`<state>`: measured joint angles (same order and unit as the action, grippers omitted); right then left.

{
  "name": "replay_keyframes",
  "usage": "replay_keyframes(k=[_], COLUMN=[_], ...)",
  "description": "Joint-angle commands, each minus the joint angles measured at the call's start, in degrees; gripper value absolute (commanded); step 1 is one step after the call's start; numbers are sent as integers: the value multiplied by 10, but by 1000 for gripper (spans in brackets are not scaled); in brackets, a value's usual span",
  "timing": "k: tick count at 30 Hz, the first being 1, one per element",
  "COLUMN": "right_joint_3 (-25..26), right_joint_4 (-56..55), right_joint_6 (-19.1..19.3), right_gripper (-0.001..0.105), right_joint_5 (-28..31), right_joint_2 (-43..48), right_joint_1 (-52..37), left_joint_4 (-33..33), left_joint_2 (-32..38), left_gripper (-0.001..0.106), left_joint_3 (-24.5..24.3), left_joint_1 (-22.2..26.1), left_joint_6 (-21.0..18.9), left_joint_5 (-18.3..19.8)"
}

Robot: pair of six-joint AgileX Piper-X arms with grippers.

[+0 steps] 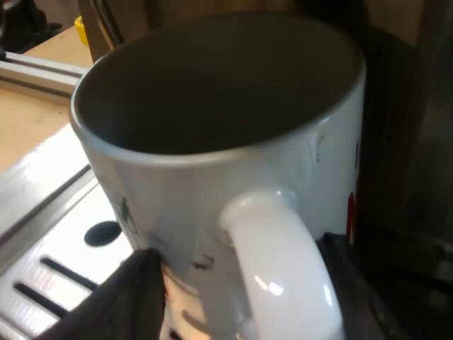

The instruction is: Place mug into machine

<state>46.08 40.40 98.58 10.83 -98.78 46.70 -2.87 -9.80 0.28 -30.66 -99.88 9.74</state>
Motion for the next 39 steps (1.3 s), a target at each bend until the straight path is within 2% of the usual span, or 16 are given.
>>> replay_keyframes(k=[1, 8, 11, 14, 17, 19, 21, 28, 32, 35, 39], right_joint_3=[11, 13, 13, 9, -7, -31, -54, -141, -152, -152, -152], right_joint_4=[6, 7, 7, -11, -49, -77, -86, -144, -241, -290, -309], right_joint_6=[-2, -5, -11, -10, -10, -10, -11, -8, -8, -8, -8], right_gripper=[48, 48, 48, 48, 48, 48, 48, 48, 48, 48, 47], right_joint_5=[8, 49, 49, 80, 138, 146, 149, 168, 177, 176, 176], right_joint_2=[-3, -7, -4, 13, 39, 65, 87, 227, 300, 350, 409], right_joint_1=[10, 21, 24, 41, 57, 63, 67, 96, 116, 132, 153], left_joint_4=[2, 2, 2, 2, 2, 2, 2, -15, -65, -102, -119], left_joint_2=[-1, -1, -1, -1, -1, -1, -1, -1, -1, -1, -1], left_gripper=[81, 81, 81, 81, 81, 81, 81, 81, 81, 81, 81], left_joint_3=[-2, -2, -2, -2, -2, -2, -3, -16, -52, -85, -127], left_joint_1=[-1, -1, -1, -1, -1, -1, -1, -1, -1, -1, -1], left_joint_6=[-6, -6, -6, -8, -8, -8, -21, -42, -42, -41, -41], left_joint_5=[3, 3, 5, 39, 90, 99, 133, 133, 129, 100, 49])
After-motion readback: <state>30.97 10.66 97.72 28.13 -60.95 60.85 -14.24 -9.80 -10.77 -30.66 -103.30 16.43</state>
